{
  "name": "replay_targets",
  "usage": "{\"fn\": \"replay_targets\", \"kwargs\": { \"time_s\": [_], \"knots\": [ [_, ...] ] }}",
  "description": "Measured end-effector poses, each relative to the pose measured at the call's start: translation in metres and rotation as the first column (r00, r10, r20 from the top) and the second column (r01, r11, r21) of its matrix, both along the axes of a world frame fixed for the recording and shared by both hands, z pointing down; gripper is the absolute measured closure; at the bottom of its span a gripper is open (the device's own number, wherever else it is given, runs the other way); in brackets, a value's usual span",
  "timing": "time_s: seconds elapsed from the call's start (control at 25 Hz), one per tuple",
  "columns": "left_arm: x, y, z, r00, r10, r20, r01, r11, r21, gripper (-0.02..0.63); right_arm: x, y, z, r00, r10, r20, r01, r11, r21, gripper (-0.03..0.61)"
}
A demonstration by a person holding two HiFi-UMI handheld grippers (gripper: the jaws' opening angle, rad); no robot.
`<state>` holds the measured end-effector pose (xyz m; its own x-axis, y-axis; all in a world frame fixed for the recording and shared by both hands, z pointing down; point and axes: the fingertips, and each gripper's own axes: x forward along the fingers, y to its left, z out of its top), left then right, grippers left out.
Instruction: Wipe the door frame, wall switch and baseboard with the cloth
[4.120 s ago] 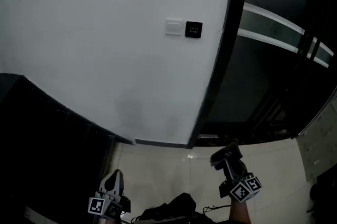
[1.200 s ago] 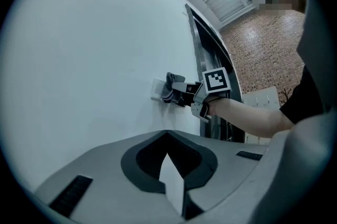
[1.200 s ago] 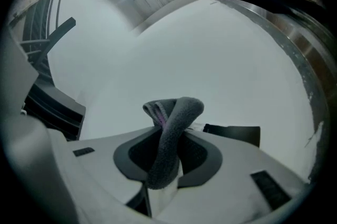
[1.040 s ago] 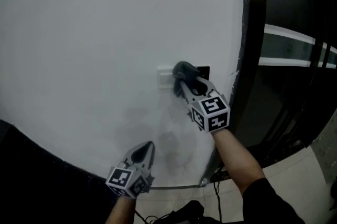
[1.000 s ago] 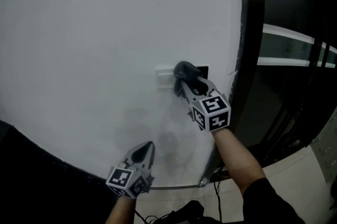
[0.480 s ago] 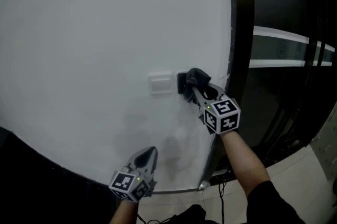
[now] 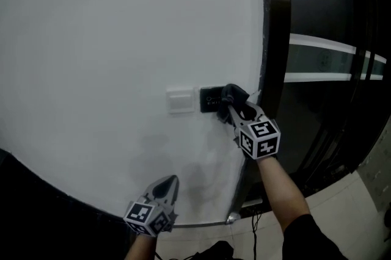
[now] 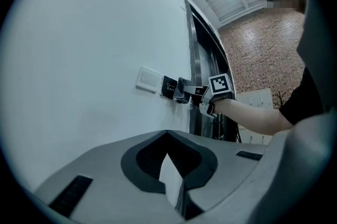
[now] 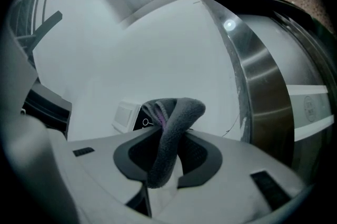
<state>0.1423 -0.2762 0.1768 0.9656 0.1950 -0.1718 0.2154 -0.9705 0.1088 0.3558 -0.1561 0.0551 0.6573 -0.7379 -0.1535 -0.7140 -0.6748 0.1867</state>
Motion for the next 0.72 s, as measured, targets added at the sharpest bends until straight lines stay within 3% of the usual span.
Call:
{"fn": "replay_targets", "kwargs": {
  "time_s": [0.16,0.28,0.36,0.4,0.48,0.56,0.6,0.72],
  "knots": [
    [0.001,0.004,0.001,1.000,0.007,0.005,-0.007,1.000,0.006,0.620,0.001,0.011,-0.004,0.999,0.033,0.015,-0.033,0.999,0.007,0.488],
    [0.003,0.002,0.001,1.000,0.006,0.005,-0.006,1.000,0.010,0.620,-0.017,0.006,-0.024,0.990,0.055,-0.133,-0.069,0.993,-0.098,0.488],
    [0.004,0.002,0.000,1.000,0.008,0.001,-0.008,1.000,0.010,0.620,-0.035,-0.005,-0.041,0.957,0.054,-0.285,-0.115,0.972,-0.203,0.488],
    [0.004,0.002,-0.001,1.000,0.012,-0.003,-0.012,1.000,0.007,0.620,-0.042,-0.011,-0.047,0.927,0.044,-0.372,-0.155,0.949,-0.274,0.488],
    [0.004,0.003,-0.002,1.000,0.024,-0.014,-0.024,1.000,-0.006,0.620,-0.052,-0.024,-0.052,0.846,-0.001,-0.534,-0.270,0.862,-0.429,0.488],
    [0.003,0.002,-0.003,1.000,0.019,-0.013,-0.019,1.000,-0.002,0.620,-0.050,-0.034,-0.044,0.782,-0.054,-0.621,-0.371,0.760,-0.534,0.488],
    [0.003,0.001,-0.004,1.000,0.014,-0.011,-0.014,1.000,0.002,0.620,-0.047,-0.038,-0.039,0.767,-0.071,-0.638,-0.400,0.724,-0.562,0.488],
    [0.001,0.000,-0.005,1.000,0.010,-0.010,-0.010,1.000,0.002,0.620,-0.037,-0.046,-0.028,0.756,-0.077,-0.650,-0.434,0.684,-0.586,0.488]
  ]
}}
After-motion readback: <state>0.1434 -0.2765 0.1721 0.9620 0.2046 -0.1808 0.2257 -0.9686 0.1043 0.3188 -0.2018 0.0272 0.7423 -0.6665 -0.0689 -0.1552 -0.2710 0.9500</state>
